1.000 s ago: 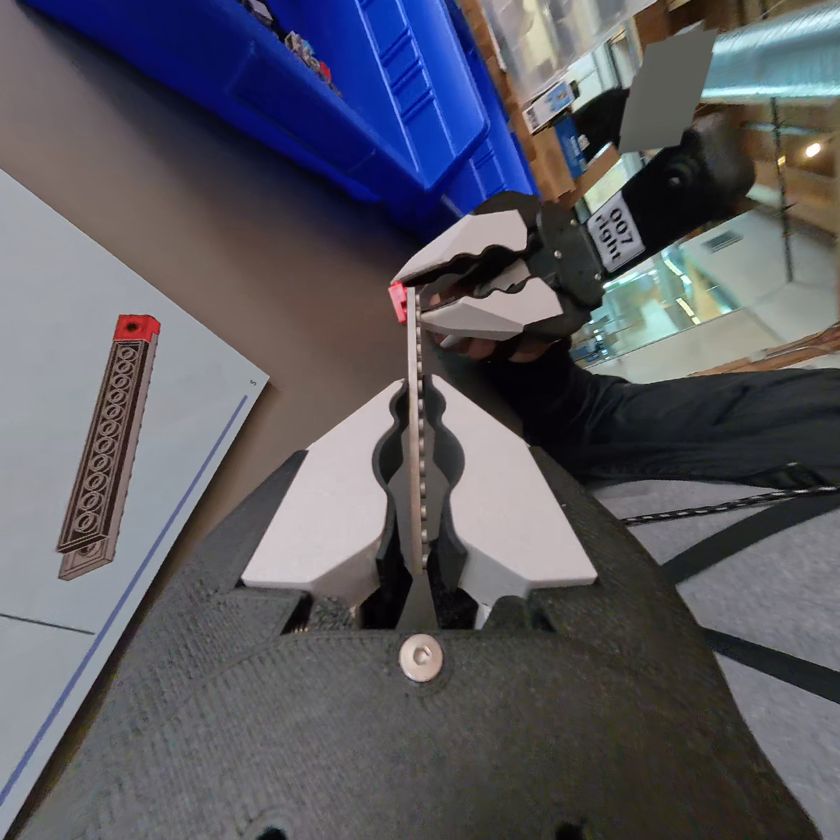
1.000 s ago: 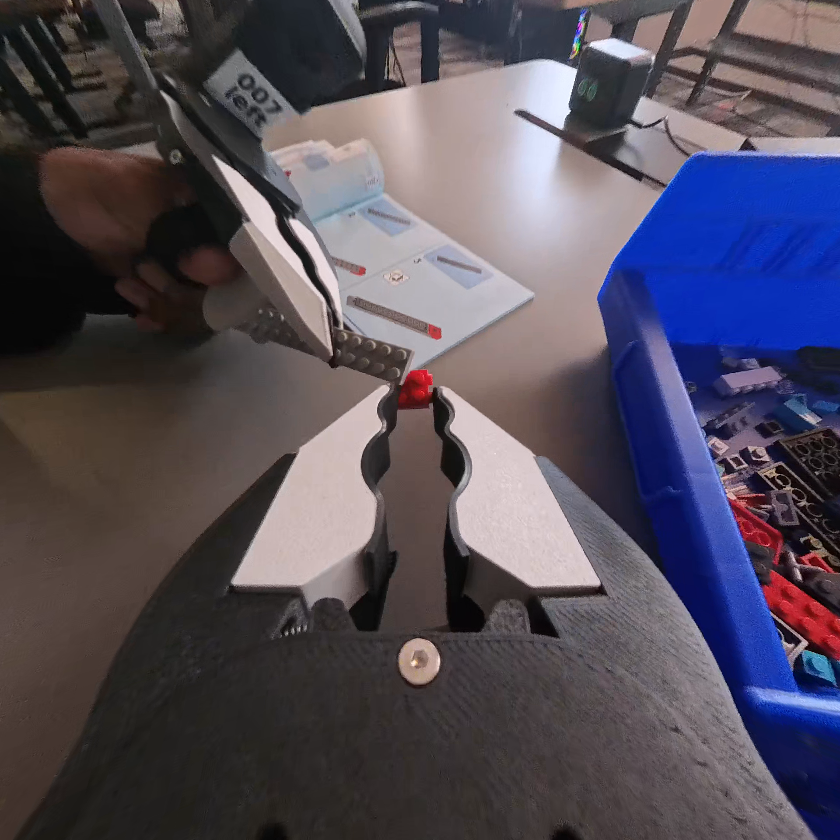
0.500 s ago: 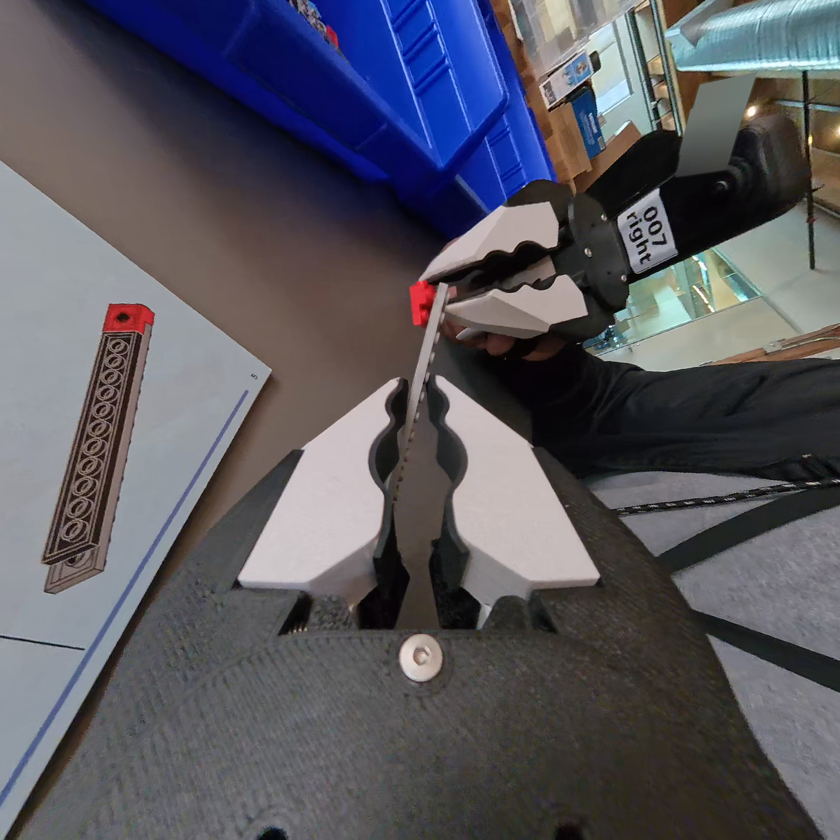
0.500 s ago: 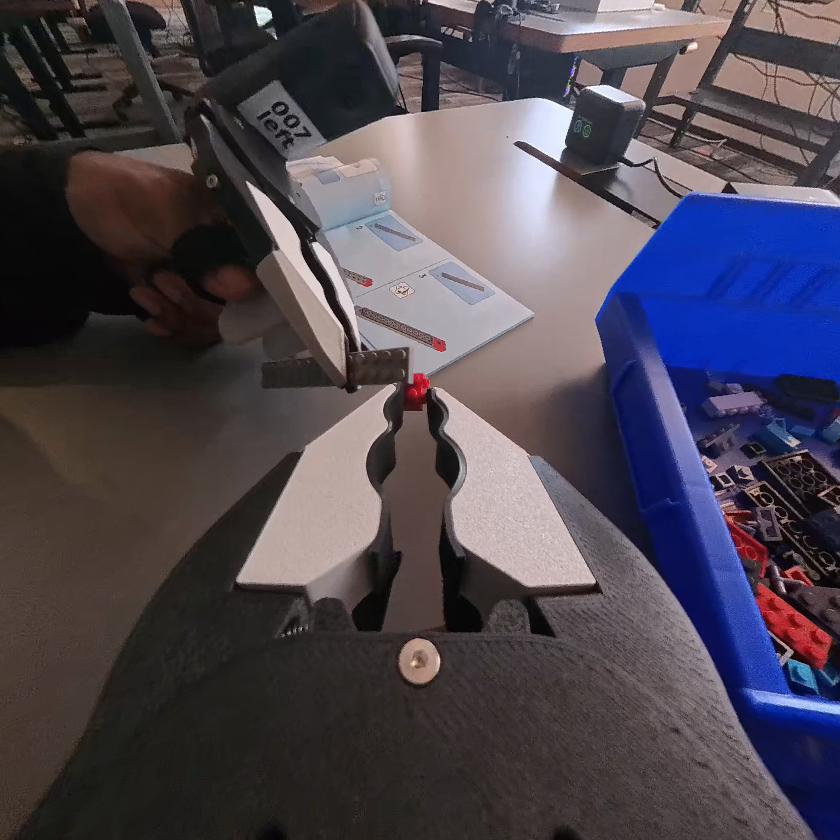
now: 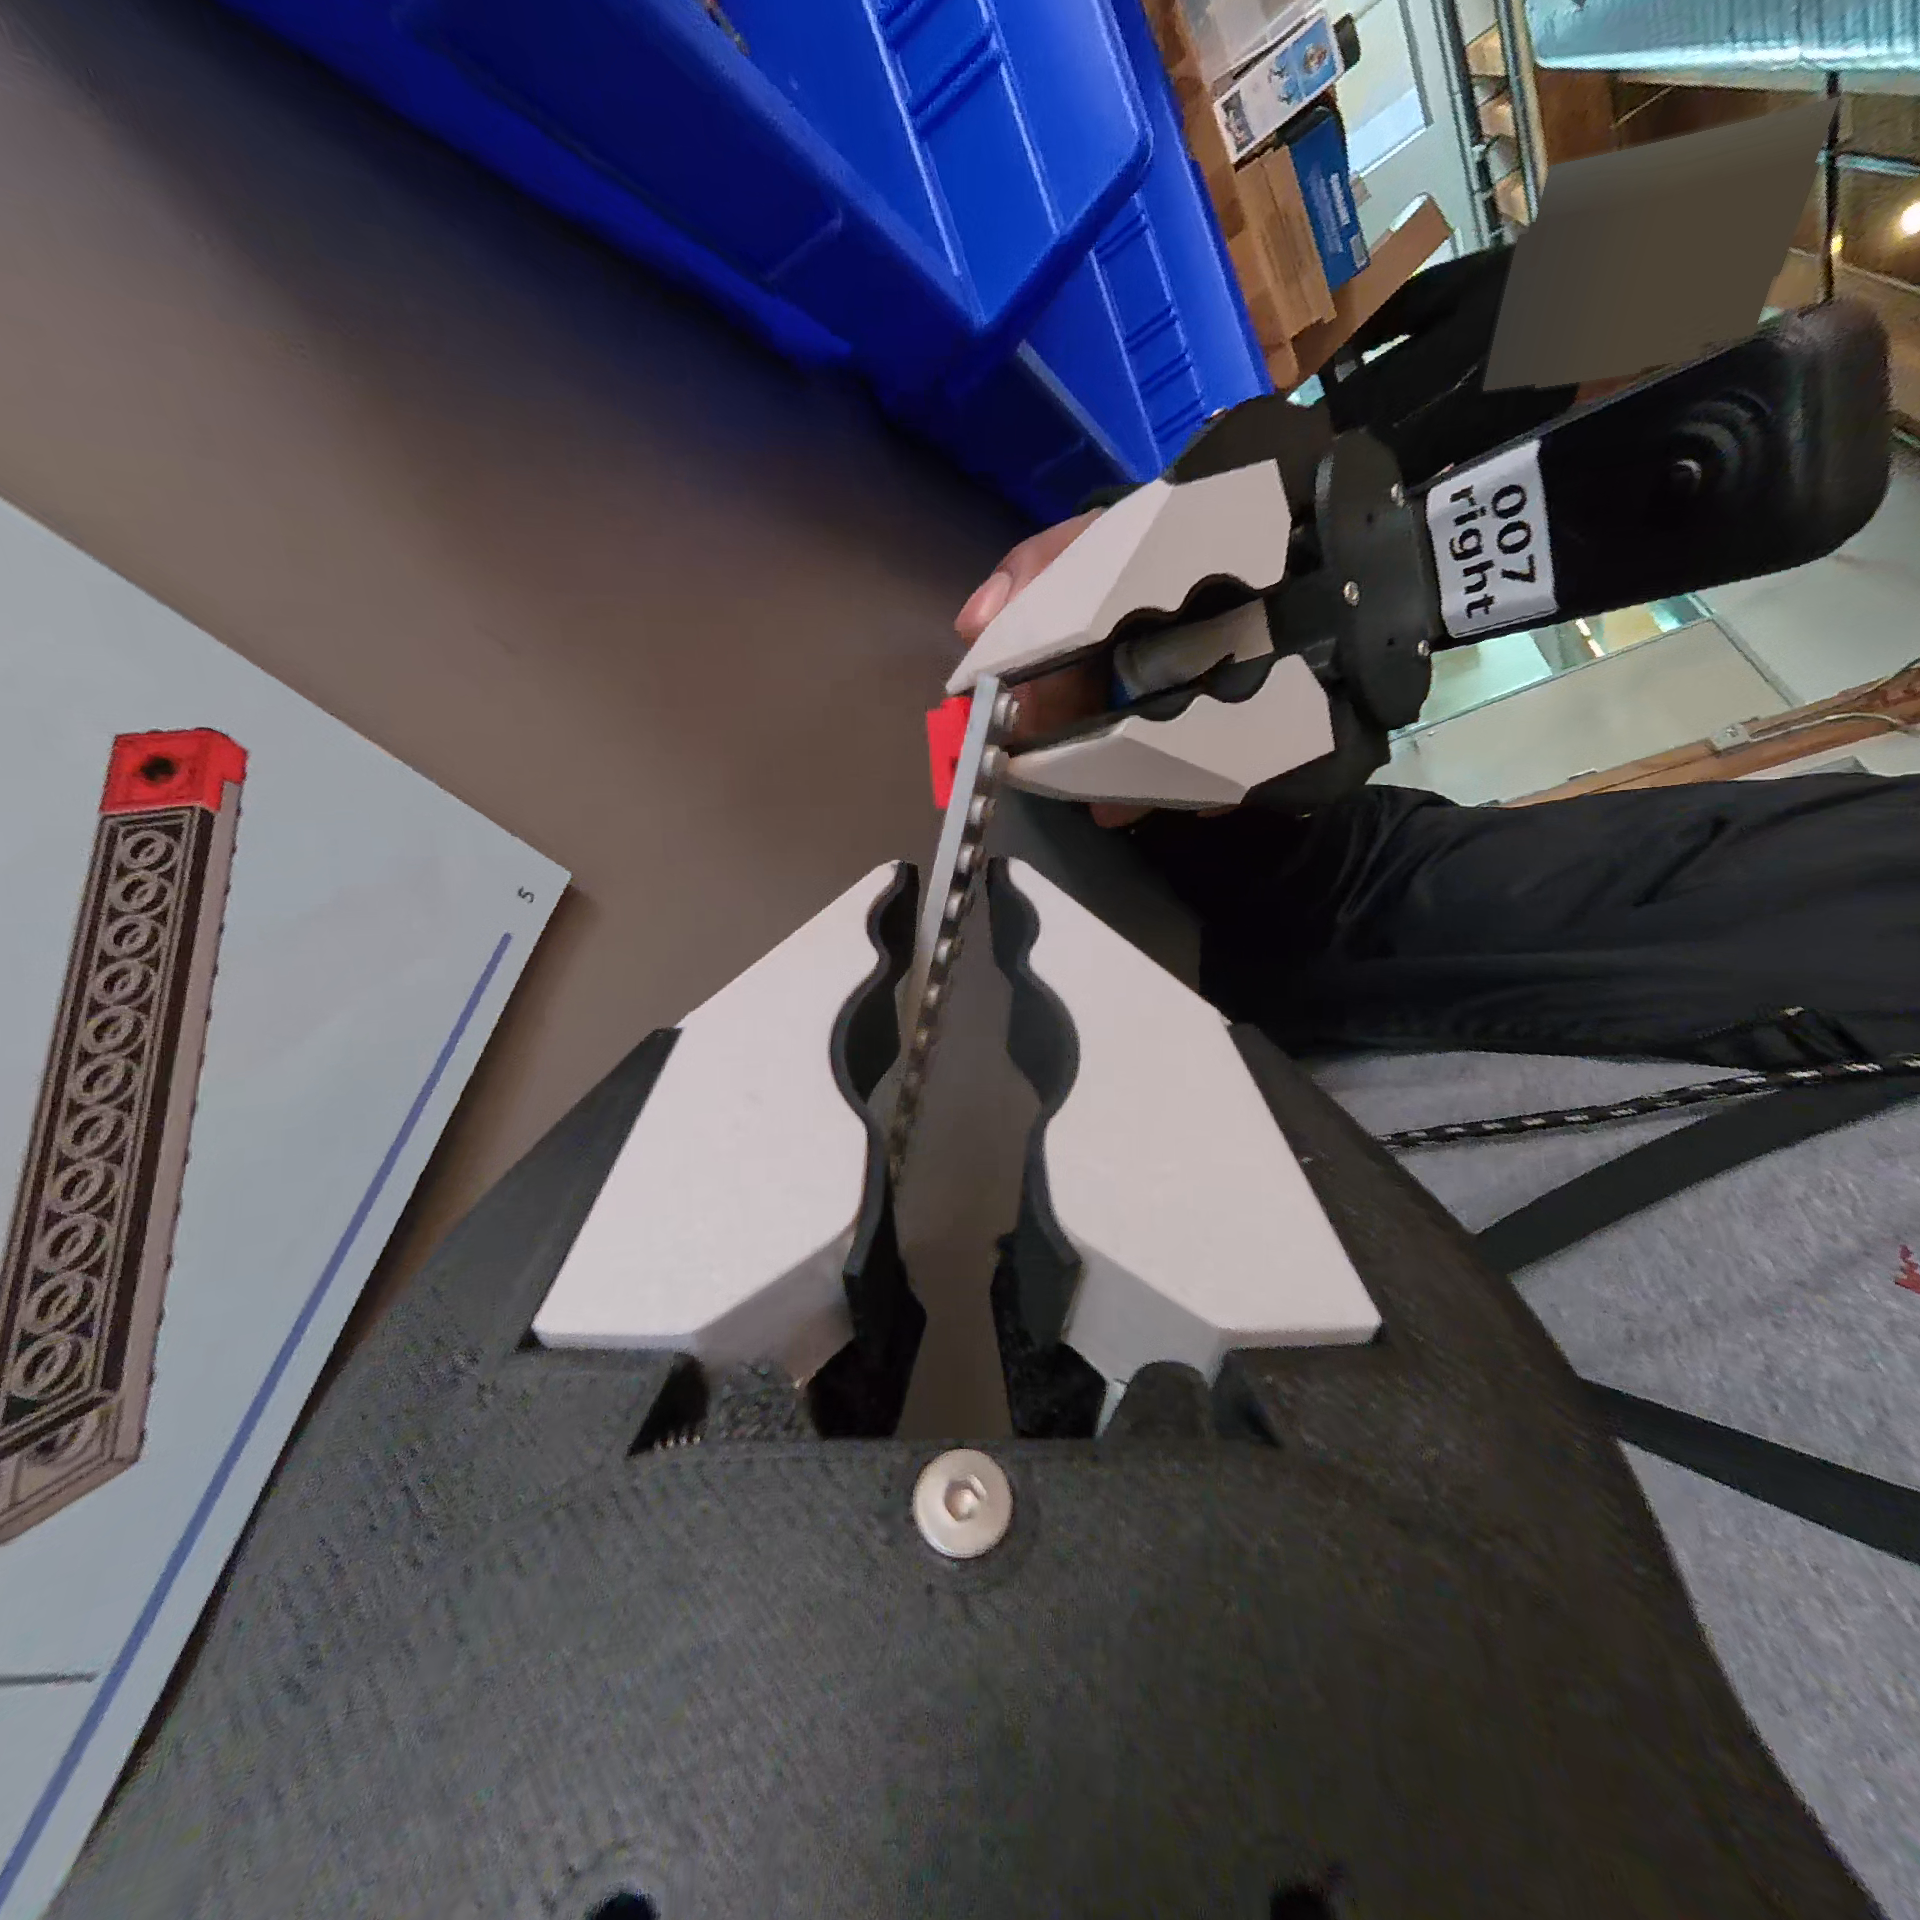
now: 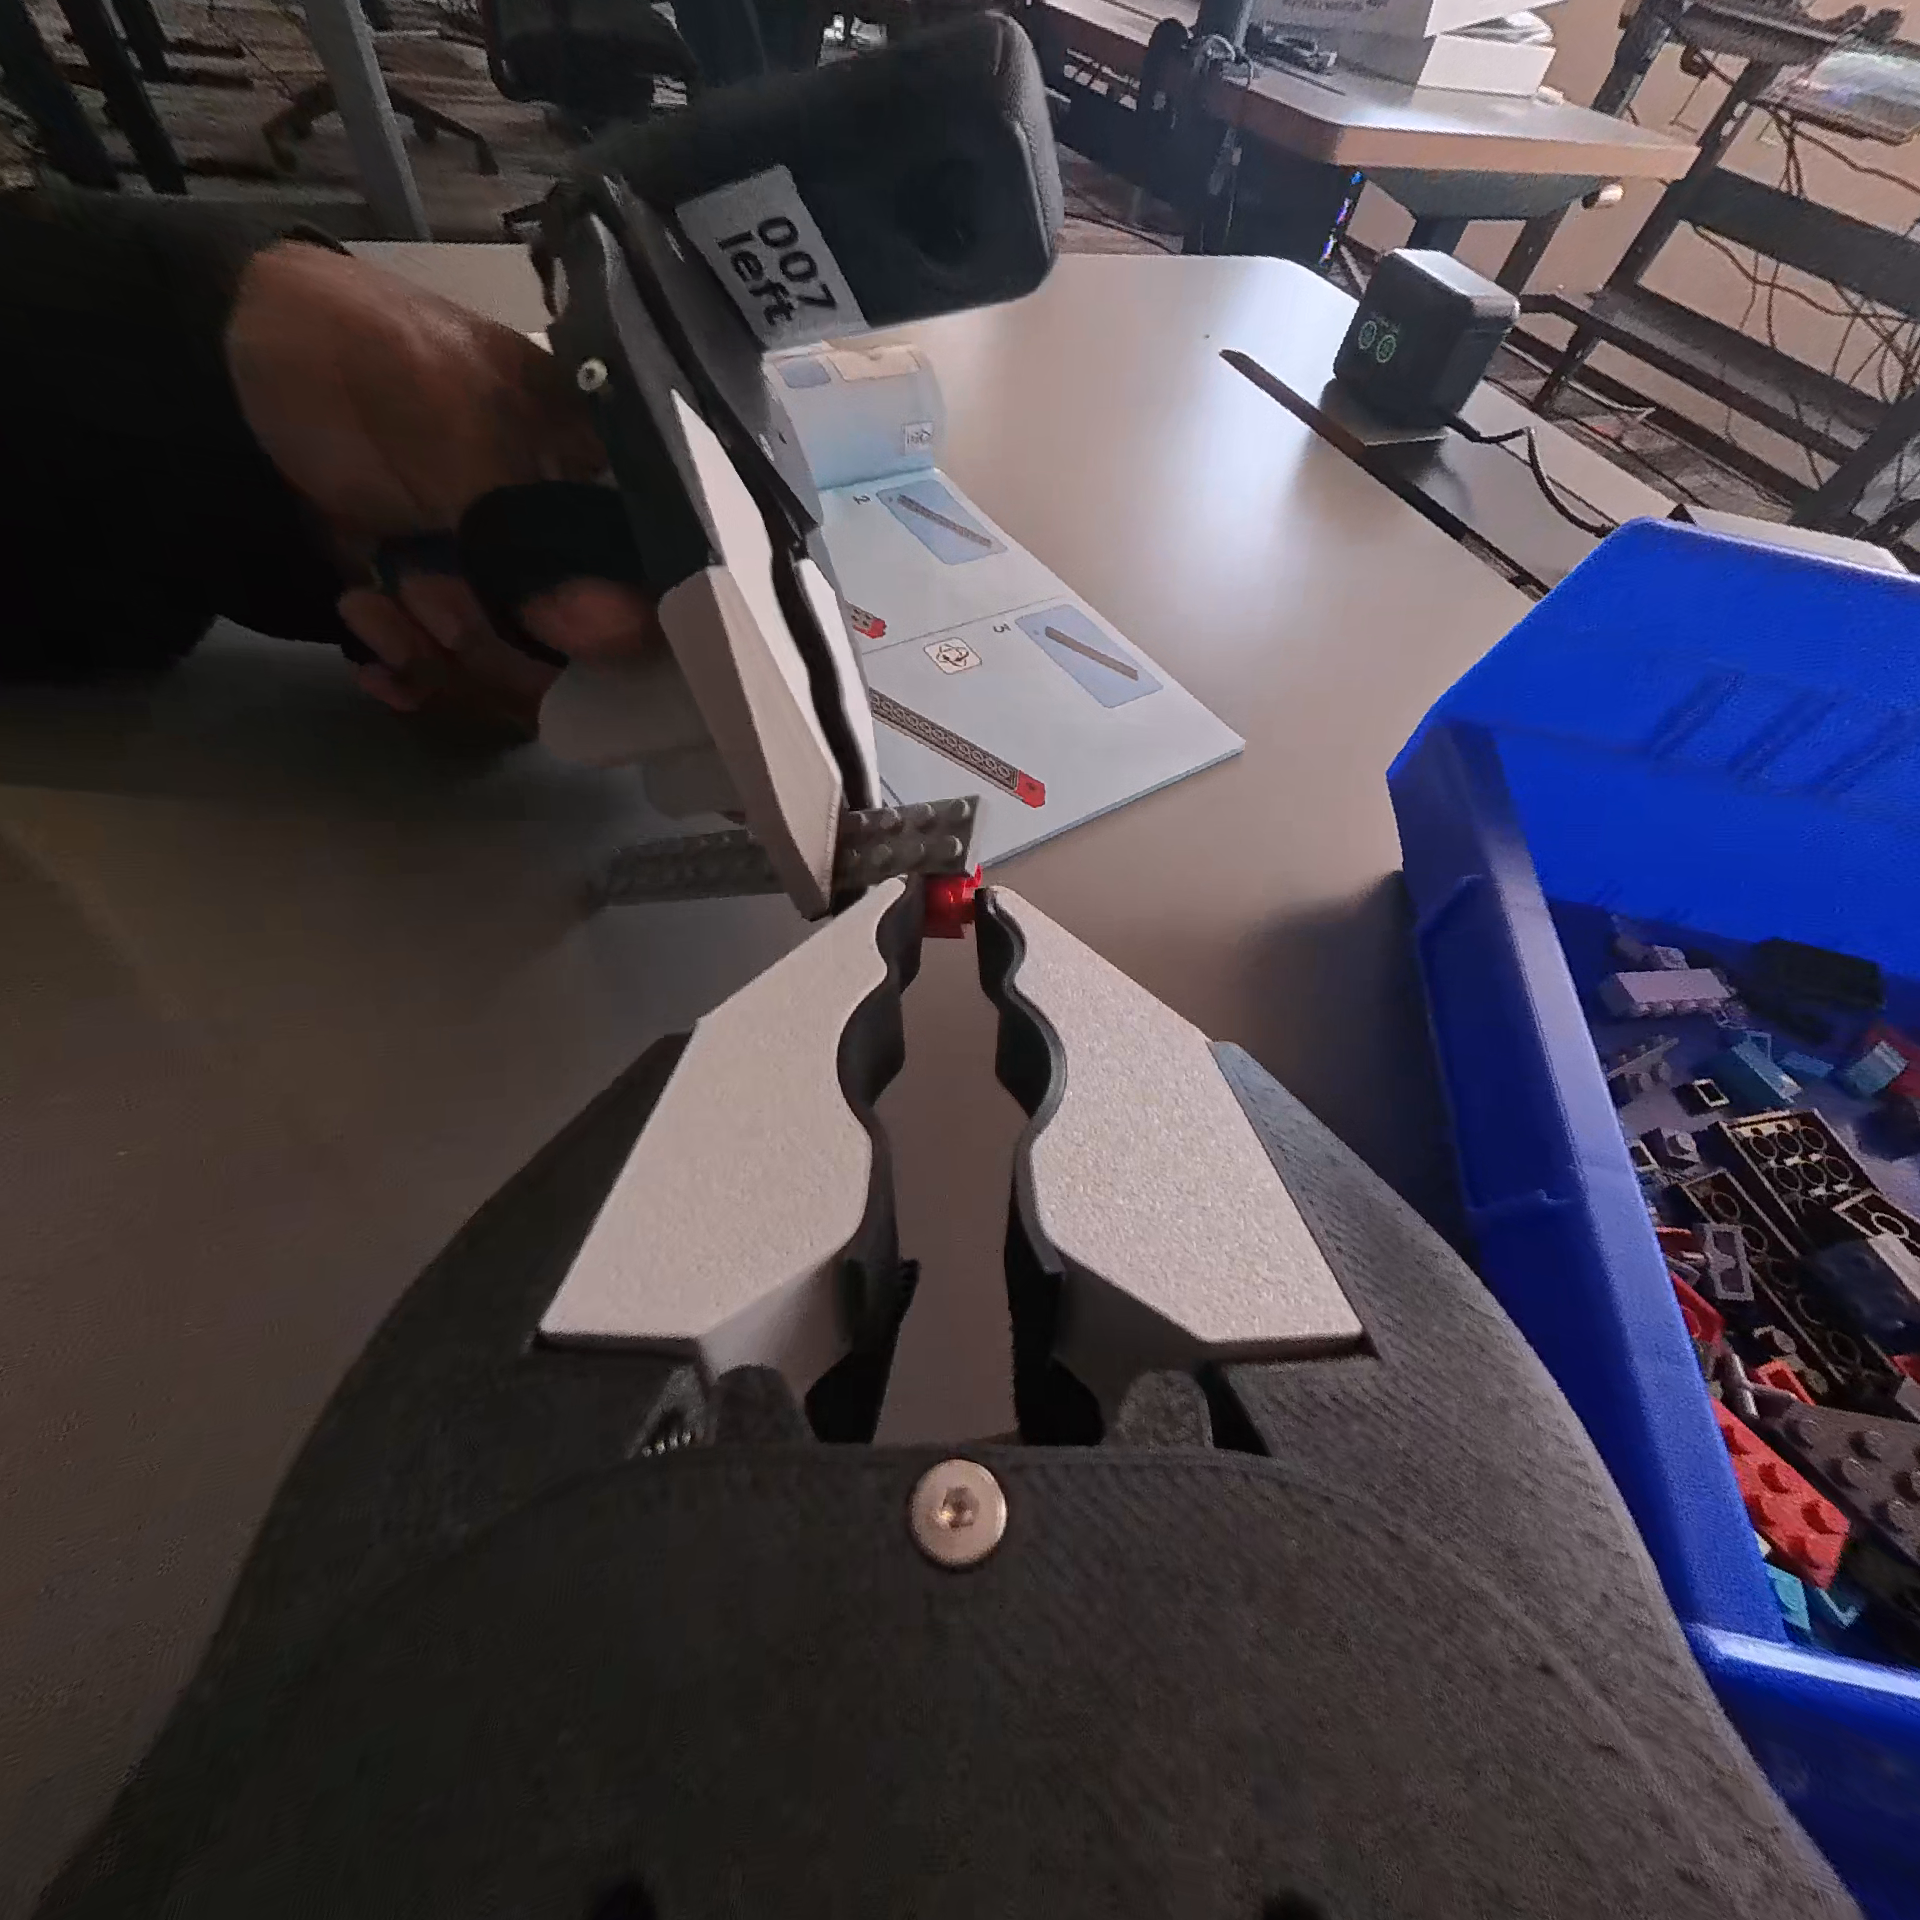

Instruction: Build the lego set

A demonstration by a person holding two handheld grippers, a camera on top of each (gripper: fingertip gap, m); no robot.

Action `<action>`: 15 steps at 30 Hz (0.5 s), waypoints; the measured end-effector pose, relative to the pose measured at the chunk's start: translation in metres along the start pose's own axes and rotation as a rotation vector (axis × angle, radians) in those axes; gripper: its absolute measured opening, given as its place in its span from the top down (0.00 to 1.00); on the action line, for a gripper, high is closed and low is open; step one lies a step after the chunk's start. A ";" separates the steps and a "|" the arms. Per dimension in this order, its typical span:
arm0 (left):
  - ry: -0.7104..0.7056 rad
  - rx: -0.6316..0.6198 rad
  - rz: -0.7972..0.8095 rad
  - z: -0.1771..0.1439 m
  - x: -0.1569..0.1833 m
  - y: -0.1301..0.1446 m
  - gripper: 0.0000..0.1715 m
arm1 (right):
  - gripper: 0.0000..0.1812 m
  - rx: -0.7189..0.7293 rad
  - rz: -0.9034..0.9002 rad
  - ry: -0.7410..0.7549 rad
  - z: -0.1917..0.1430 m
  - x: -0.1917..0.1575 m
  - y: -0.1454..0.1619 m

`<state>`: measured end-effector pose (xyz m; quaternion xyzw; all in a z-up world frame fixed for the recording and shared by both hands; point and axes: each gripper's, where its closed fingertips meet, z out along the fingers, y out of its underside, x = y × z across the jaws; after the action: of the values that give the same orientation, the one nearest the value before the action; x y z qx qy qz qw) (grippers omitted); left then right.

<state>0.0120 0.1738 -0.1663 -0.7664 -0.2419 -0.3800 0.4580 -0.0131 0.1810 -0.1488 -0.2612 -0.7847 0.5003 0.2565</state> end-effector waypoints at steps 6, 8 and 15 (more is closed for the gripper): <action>0.130 0.059 -0.051 0.000 0.013 -0.010 0.92 | 0.94 0.034 -0.017 -0.025 -0.002 -0.004 -0.004; 0.166 0.071 -0.070 0.000 0.016 -0.012 0.92 | 0.94 0.054 -0.017 -0.030 -0.004 -0.005 -0.007; 0.241 0.105 -0.047 -0.003 0.028 -0.016 0.95 | 0.93 0.143 0.003 -0.059 -0.010 -0.007 -0.019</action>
<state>0.0154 0.1791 -0.1345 -0.6842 -0.2229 -0.4666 0.5143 -0.0044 0.1759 -0.1284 -0.2284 -0.7537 0.5631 0.2505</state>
